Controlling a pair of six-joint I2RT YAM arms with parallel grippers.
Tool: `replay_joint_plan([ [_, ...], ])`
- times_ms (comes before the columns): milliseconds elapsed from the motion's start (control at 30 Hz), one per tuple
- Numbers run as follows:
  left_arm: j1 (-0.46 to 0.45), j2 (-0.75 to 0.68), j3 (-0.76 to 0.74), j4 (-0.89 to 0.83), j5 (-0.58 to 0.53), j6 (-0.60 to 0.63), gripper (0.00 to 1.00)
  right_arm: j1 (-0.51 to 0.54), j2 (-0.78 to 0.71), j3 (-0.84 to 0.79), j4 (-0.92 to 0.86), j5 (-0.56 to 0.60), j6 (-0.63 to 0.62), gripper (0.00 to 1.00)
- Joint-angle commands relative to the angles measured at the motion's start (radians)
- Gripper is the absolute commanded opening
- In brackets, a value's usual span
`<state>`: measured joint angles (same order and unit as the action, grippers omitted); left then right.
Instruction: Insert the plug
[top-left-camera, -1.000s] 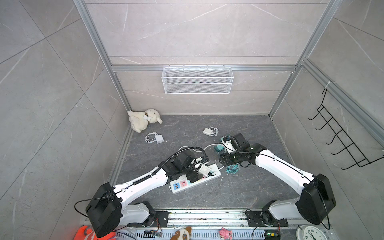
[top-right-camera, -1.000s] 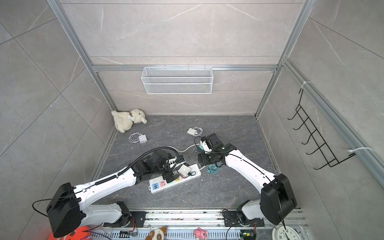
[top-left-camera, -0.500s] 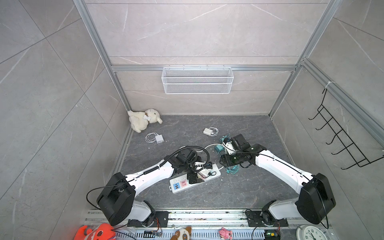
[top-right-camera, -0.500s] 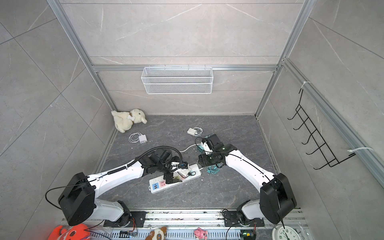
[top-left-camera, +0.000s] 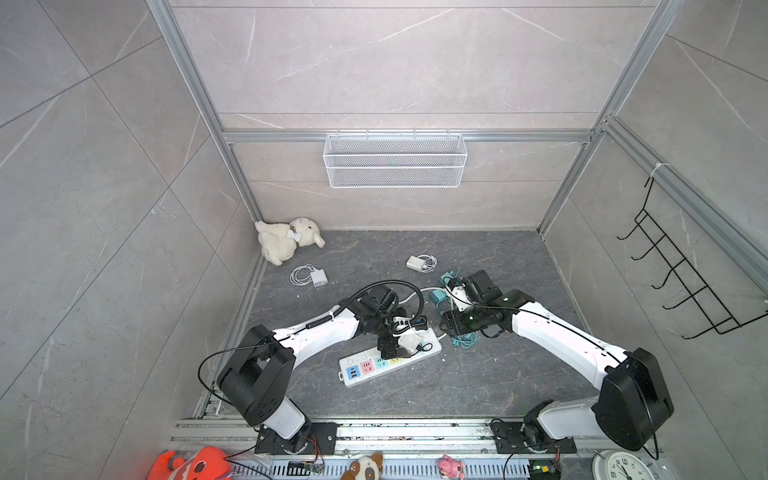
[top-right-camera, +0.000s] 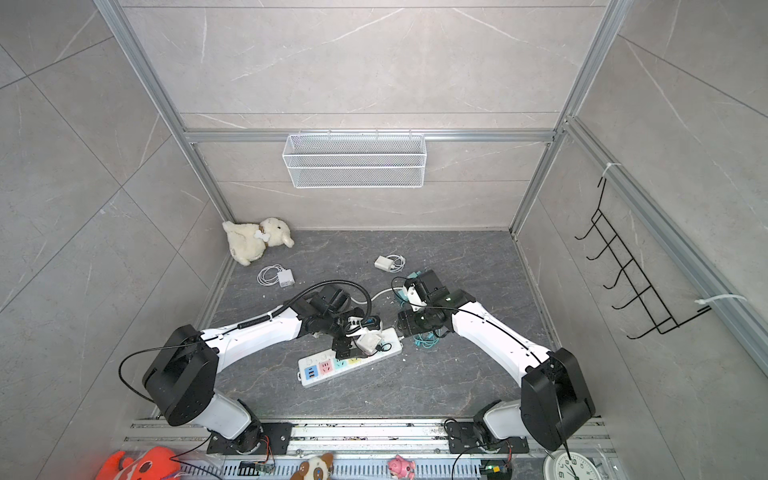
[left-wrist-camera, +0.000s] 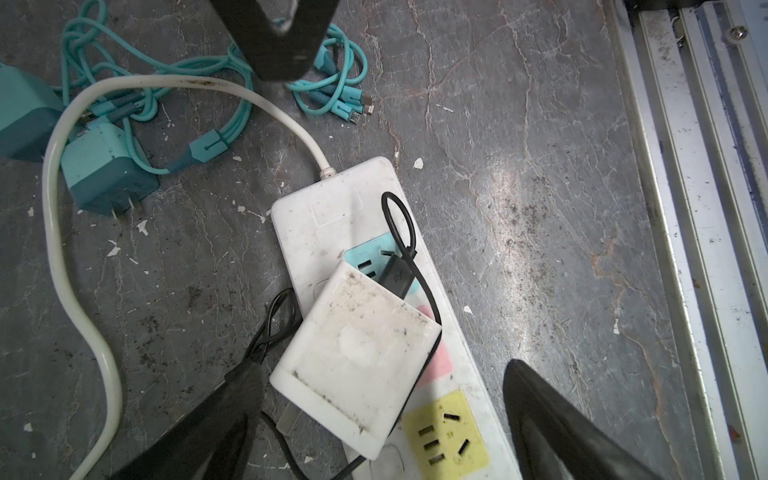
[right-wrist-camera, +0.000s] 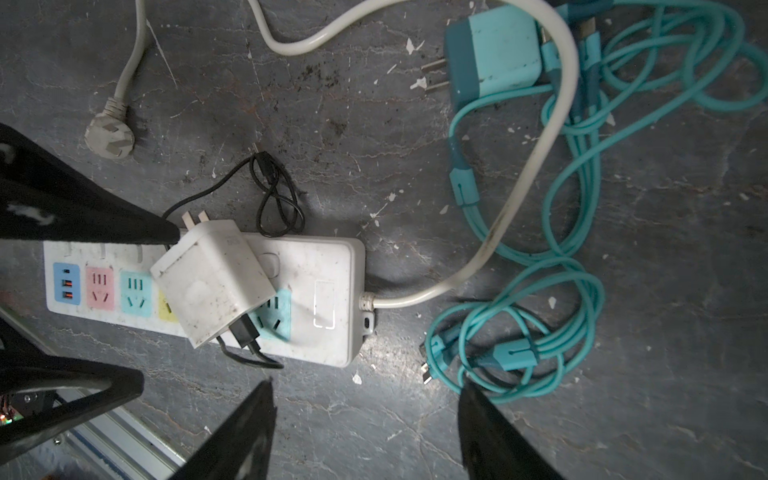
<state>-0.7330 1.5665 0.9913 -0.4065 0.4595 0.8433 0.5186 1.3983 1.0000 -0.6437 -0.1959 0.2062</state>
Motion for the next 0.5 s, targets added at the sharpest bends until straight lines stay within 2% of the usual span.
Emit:
replay_joint_plan([
  [0, 0.016, 0.025, 0.03, -0.035, 0.062, 0.034, 0.93, -0.008, -0.022, -0.018, 0.012, -0.014, -0.008, 0.71],
  [467, 0.027, 0.091, 0.059, 0.0, 0.062, 0.033, 0.93, -0.009, -0.04, -0.029, 0.015, -0.021, -0.02, 0.71],
])
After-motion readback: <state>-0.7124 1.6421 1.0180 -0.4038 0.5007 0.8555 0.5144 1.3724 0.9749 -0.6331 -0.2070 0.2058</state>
